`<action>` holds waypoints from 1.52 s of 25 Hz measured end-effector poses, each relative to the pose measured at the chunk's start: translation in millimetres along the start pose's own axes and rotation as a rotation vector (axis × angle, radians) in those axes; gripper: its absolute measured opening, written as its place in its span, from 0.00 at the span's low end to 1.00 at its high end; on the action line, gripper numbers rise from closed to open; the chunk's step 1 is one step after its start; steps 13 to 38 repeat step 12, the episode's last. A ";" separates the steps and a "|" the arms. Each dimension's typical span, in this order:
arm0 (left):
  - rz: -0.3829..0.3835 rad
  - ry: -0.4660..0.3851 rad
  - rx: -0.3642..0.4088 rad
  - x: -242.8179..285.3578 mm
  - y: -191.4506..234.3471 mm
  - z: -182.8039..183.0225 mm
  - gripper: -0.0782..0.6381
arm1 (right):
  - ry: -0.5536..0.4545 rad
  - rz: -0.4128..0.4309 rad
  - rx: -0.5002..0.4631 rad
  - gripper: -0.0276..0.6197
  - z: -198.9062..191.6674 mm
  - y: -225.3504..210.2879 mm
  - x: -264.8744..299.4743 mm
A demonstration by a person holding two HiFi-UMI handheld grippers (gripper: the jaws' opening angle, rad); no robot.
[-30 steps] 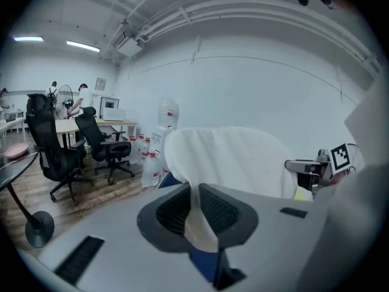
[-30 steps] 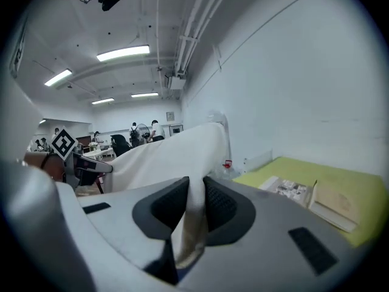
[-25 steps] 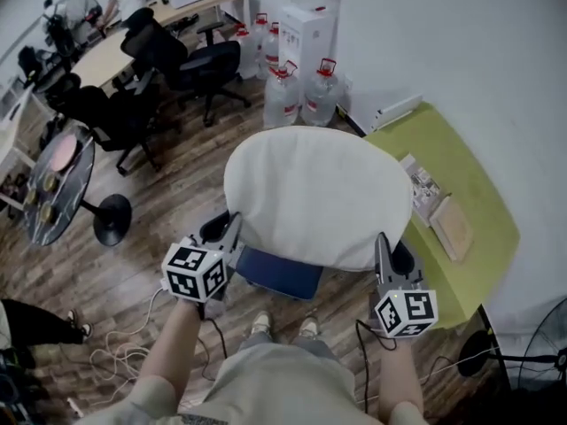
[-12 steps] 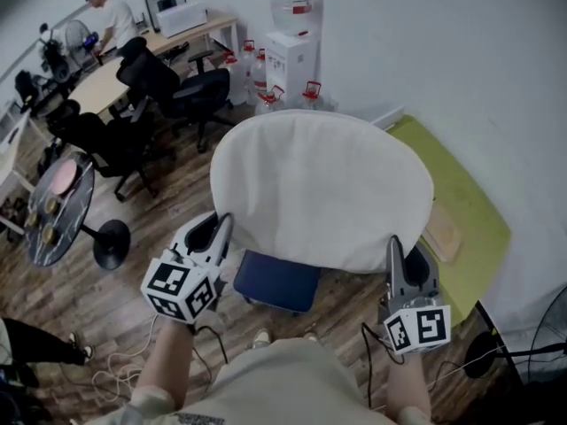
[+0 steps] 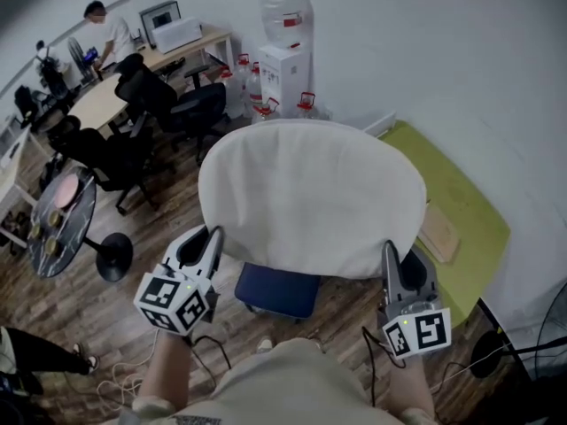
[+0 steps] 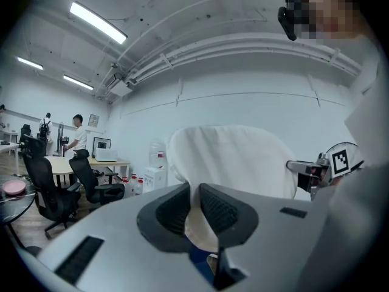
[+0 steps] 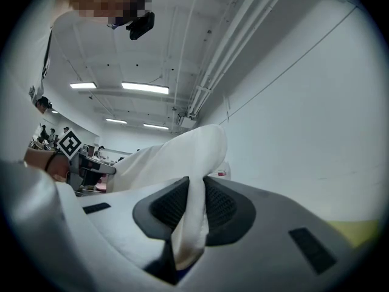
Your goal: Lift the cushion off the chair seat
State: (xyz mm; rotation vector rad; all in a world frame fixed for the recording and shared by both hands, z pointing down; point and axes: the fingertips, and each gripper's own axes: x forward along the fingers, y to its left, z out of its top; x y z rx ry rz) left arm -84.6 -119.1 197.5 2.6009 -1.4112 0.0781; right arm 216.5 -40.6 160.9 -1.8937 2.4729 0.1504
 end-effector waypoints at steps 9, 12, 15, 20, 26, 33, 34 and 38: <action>-0.012 0.000 0.003 0.8 -4.9 8.3 0.20 | -0.004 -0.007 0.007 0.17 5.6 -8.7 1.6; -0.018 -0.002 -0.001 3.7 -5.5 12.1 0.20 | -0.005 -0.011 0.000 0.17 9.9 -11.4 4.3; -0.018 -0.002 -0.001 3.7 -5.5 12.1 0.20 | -0.005 -0.011 0.000 0.17 9.9 -11.4 4.3; -0.018 -0.002 -0.001 3.7 -5.5 12.1 0.20 | -0.005 -0.011 0.000 0.17 9.9 -11.4 4.3; -0.018 -0.002 -0.001 3.7 -5.5 12.1 0.20 | -0.005 -0.011 0.000 0.17 9.9 -11.4 4.3; -0.018 -0.002 -0.001 3.7 -5.5 12.1 0.20 | -0.005 -0.011 0.000 0.17 9.9 -11.4 4.3; -0.018 -0.002 -0.001 3.7 -5.5 12.1 0.20 | -0.005 -0.011 0.000 0.17 9.9 -11.4 4.3; -0.018 -0.002 -0.001 3.7 -5.5 12.1 0.20 | -0.005 -0.011 0.000 0.17 9.9 -11.4 4.3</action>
